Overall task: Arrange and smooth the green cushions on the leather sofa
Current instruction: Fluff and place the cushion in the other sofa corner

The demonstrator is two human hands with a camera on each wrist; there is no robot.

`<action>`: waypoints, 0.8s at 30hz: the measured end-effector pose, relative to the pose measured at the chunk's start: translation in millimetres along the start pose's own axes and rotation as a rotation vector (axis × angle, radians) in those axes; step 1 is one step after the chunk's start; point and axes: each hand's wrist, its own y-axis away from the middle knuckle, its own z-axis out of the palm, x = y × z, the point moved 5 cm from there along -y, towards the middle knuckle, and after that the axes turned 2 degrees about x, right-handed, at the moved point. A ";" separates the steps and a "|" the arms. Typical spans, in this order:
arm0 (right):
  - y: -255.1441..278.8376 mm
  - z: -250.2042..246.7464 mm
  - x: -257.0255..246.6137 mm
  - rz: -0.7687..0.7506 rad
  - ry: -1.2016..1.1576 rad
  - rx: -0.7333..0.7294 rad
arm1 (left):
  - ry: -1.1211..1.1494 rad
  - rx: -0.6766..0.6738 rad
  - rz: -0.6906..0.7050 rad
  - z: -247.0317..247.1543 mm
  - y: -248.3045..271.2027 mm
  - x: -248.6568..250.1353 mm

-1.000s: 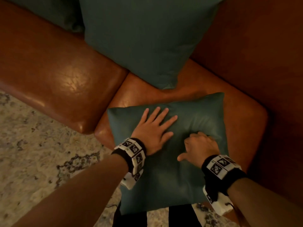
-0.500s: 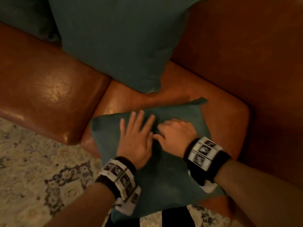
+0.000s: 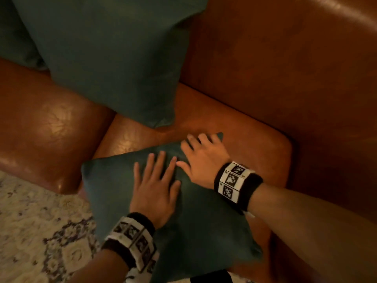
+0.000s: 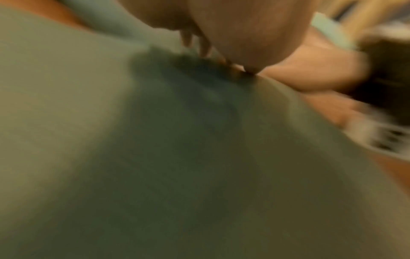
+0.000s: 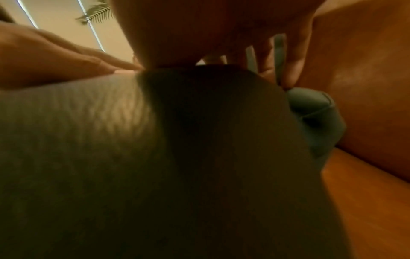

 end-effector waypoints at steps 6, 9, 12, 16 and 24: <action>7.0 35.6 110.5 0.296 -0.356 -0.185 | -0.025 -0.101 -0.124 16.5 -16.6 7.0; 29.3 71.6 165.6 0.749 -0.830 -0.310 | 0.105 -0.004 -0.203 -1.4 -39.5 6.0; 46.9 95.1 125.2 0.931 -1.489 -0.441 | 0.368 0.082 -0.229 -20.2 -85.0 11.0; 43.9 108.0 90.5 0.883 -1.383 -0.186 | 0.270 -0.310 -0.125 -0.3 -146.9 28.5; 76.9 117.6 123.2 0.865 -1.041 -0.078 | 0.184 -0.139 -0.265 -2.6 -157.3 36.0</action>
